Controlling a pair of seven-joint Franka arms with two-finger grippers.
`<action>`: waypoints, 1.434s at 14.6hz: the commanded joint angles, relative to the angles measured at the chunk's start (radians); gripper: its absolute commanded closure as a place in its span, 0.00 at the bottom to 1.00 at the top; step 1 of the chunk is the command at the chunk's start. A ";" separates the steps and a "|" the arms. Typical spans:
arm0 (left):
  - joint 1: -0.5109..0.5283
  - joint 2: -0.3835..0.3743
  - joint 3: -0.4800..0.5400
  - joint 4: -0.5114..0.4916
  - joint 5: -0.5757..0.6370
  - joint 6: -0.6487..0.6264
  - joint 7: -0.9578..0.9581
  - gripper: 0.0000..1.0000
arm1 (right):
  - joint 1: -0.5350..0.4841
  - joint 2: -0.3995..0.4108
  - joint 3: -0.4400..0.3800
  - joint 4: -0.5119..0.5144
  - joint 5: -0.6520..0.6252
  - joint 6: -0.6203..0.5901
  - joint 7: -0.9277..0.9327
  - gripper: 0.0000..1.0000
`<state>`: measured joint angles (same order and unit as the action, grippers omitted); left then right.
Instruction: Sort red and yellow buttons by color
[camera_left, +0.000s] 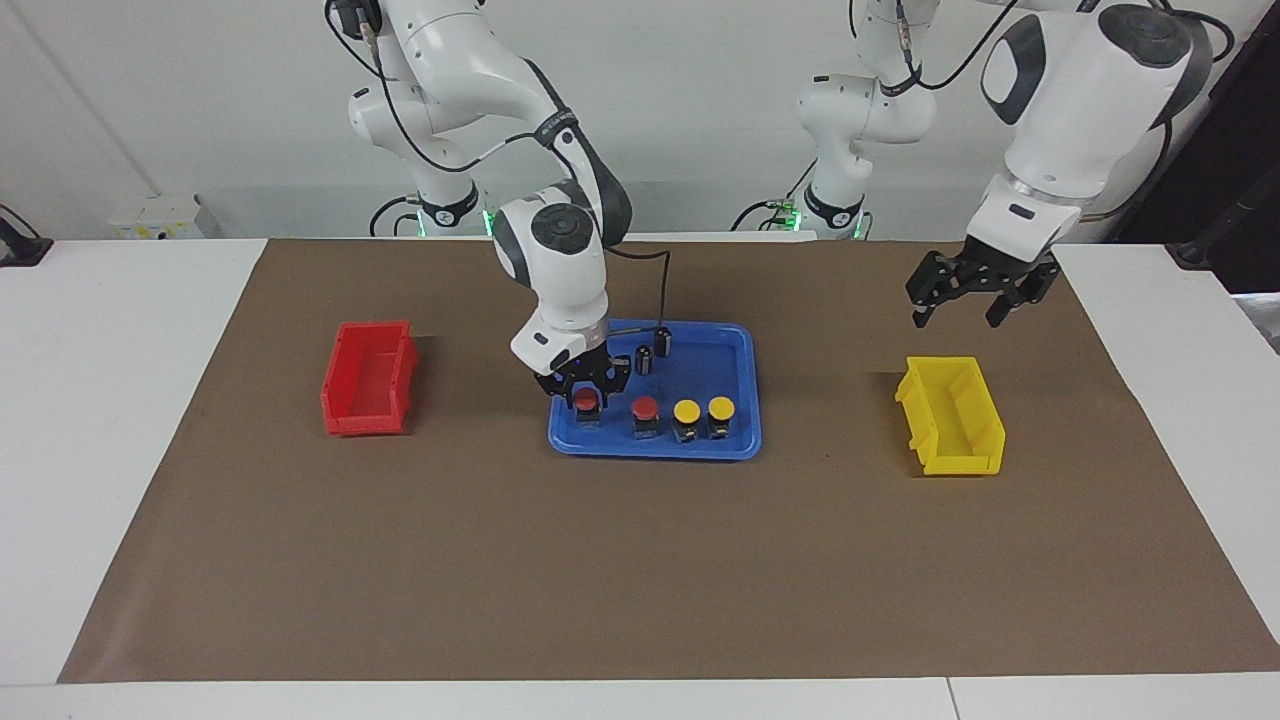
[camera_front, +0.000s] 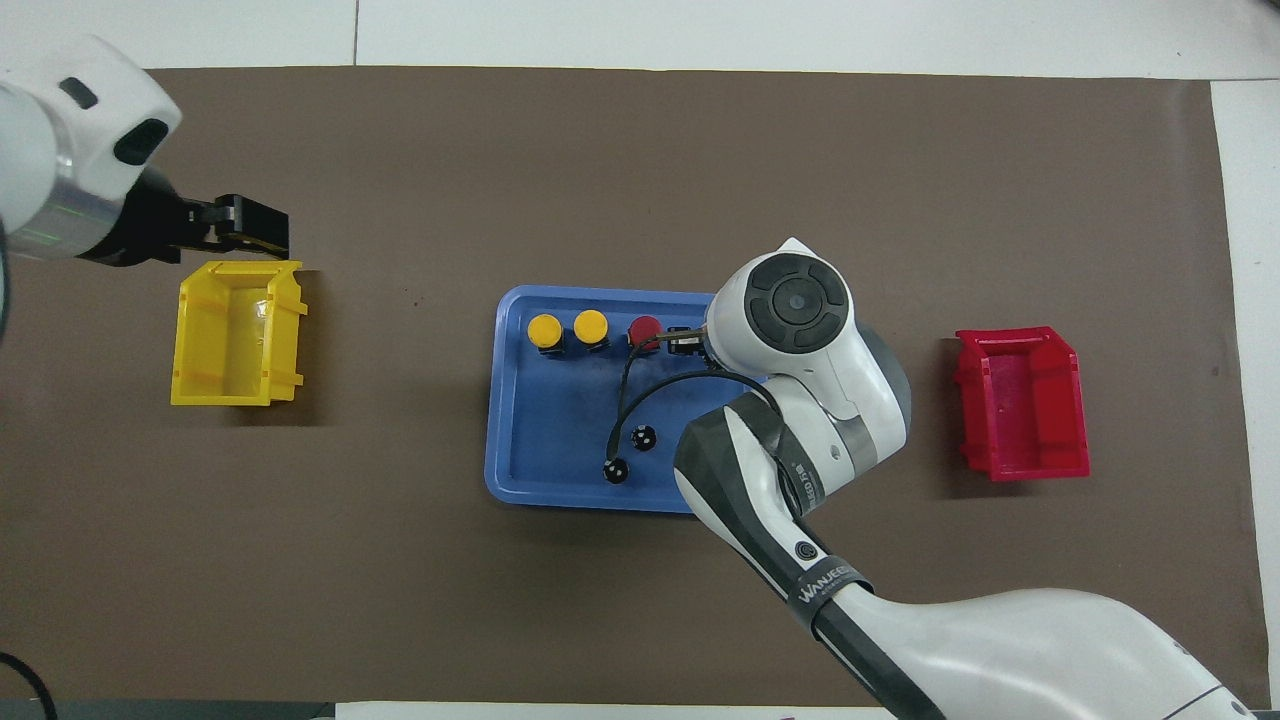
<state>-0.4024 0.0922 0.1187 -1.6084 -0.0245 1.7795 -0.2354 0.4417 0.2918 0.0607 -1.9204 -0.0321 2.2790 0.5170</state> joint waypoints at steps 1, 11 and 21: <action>-0.100 0.073 0.009 -0.002 0.011 0.086 -0.146 0.01 | -0.006 -0.005 0.002 0.015 -0.015 0.002 0.000 0.80; -0.289 0.153 0.009 -0.199 0.009 0.331 -0.321 0.23 | -0.305 -0.389 -0.002 -0.079 0.054 -0.349 -0.412 0.80; -0.326 0.165 0.010 -0.275 0.011 0.425 -0.343 0.29 | -0.620 -0.507 -0.010 -0.370 0.143 -0.201 -0.765 0.80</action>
<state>-0.7244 0.2763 0.1189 -1.8544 -0.0246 2.1687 -0.5685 -0.1550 -0.1872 0.0367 -2.2221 0.0877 2.0161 -0.2260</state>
